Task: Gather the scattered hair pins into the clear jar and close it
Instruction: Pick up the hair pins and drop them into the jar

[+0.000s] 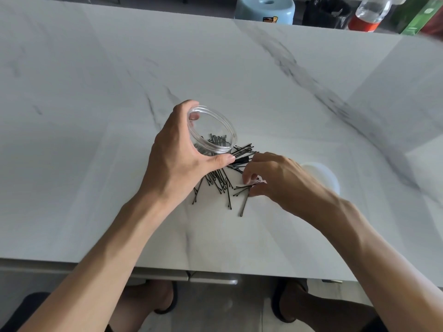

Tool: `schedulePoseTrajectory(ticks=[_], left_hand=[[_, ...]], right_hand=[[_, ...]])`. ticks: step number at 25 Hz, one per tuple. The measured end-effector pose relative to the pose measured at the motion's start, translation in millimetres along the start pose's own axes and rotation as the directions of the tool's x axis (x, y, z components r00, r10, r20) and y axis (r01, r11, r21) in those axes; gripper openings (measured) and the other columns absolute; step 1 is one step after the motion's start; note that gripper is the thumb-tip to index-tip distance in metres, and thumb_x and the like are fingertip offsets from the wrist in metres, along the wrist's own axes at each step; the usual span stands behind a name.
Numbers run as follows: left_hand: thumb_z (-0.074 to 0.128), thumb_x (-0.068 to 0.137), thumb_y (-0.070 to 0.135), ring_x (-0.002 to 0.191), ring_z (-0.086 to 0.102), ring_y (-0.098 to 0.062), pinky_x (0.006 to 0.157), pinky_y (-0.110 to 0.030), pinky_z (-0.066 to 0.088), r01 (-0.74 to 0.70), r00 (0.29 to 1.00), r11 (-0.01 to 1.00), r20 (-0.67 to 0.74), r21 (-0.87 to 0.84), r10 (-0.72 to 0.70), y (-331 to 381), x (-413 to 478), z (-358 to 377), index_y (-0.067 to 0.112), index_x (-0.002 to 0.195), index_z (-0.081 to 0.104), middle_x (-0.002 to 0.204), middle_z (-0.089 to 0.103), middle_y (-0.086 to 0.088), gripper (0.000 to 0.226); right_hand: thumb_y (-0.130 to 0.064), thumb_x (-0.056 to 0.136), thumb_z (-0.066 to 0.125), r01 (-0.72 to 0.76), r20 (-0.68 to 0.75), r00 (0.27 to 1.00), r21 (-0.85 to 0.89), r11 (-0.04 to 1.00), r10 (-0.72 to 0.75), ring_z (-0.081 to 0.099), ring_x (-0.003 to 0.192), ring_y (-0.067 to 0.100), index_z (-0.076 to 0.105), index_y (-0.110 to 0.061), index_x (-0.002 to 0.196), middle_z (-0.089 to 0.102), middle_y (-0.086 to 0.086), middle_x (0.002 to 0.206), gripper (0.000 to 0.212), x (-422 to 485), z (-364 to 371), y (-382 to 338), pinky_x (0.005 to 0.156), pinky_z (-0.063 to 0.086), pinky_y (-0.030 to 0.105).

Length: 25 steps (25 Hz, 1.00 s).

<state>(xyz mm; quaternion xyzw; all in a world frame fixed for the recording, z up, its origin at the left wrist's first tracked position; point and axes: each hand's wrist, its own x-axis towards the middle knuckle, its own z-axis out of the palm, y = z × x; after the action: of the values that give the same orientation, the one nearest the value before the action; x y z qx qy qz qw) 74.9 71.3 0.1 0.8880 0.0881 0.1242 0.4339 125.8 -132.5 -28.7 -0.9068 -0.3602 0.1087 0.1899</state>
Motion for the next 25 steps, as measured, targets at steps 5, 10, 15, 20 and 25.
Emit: schedulePoseTrajectory(ticks=[5, 10, 15, 20, 25], left_hand=[[0.089, 0.056, 0.043, 0.121, 0.051, -0.006, 0.097, -0.022, 0.040, 0.001, 1.000, 1.000, 0.015, -0.004, -0.001, 0, 0, 2, 0.027, 0.135, 0.041, 0.130, 0.055, 0.009, 0.094], [0.090, 0.056, 0.043, 0.120, 0.052, -0.006, 0.096, -0.022, 0.040, 0.004, 1.000, 1.000, 0.011, 0.000, -0.004, -2, 0, 1, 0.027, 0.135, 0.041, 0.130, 0.056, 0.010, 0.094], [0.090, 0.055, 0.044, 0.120, 0.052, -0.006, 0.095, -0.021, 0.039, 0.011, 1.000, 1.000, 0.001, -0.001, -0.011, -2, 2, -1, 0.027, 0.134, 0.041, 0.130, 0.056, 0.009, 0.094], [0.091, 0.054, 0.042, 0.122, 0.051, -0.006, 0.097, -0.024, 0.041, 0.010, 0.999, 1.000, 0.045, -0.004, -0.009, -1, -2, 0, 0.026, 0.136, 0.041, 0.131, 0.056, 0.008, 0.098], [0.092, 0.052, 0.038, 0.118, 0.051, -0.003, 0.092, -0.007, 0.036, -0.040, 0.990, 0.999, 0.139, 0.011, 0.038, 5, -7, 7, 0.027, 0.137, 0.040, 0.130, 0.057, 0.009, 0.100]], right_hand=[[-0.007, 0.082, 0.074, 0.046, 0.034, 0.998, -0.045, 0.998, -0.044, 0.052, 0.078, 0.006, 0.068, -0.024, 0.084, 0.060, -0.012, 0.084, 0.018, 1, 1, -2, 0.061, 0.044, 0.026], [-0.010, 0.085, 0.071, 0.142, -0.020, 0.988, -0.217, 0.966, -0.150, 0.056, 0.085, 0.019, 0.065, -0.020, 0.087, 0.062, -0.005, 0.086, 0.011, -4, 5, 1, 0.059, 0.041, 0.028], [-0.015, 0.091, 0.065, 0.131, -0.141, 0.977, -0.187, 0.974, -0.158, 0.055, 0.085, 0.023, 0.063, -0.015, 0.089, 0.064, -0.002, 0.086, 0.003, -3, -8, 2, 0.072, 0.046, 0.034], [-0.005, 0.087, 0.064, -0.024, -0.441, 0.886, 0.266, 0.964, 0.144, 0.057, 0.077, 0.016, 0.063, -0.012, 0.087, 0.065, 0.001, 0.081, 0.007, 7, -38, -5, 0.073, 0.043, 0.022], [-0.005, 0.083, 0.069, 0.111, -0.391, 0.920, 0.249, 0.962, -0.005, 0.054, 0.071, 0.007, 0.069, -0.009, 0.088, 0.063, -0.004, 0.079, 0.007, 24, -30, -32, 0.069, 0.044, 0.015]])
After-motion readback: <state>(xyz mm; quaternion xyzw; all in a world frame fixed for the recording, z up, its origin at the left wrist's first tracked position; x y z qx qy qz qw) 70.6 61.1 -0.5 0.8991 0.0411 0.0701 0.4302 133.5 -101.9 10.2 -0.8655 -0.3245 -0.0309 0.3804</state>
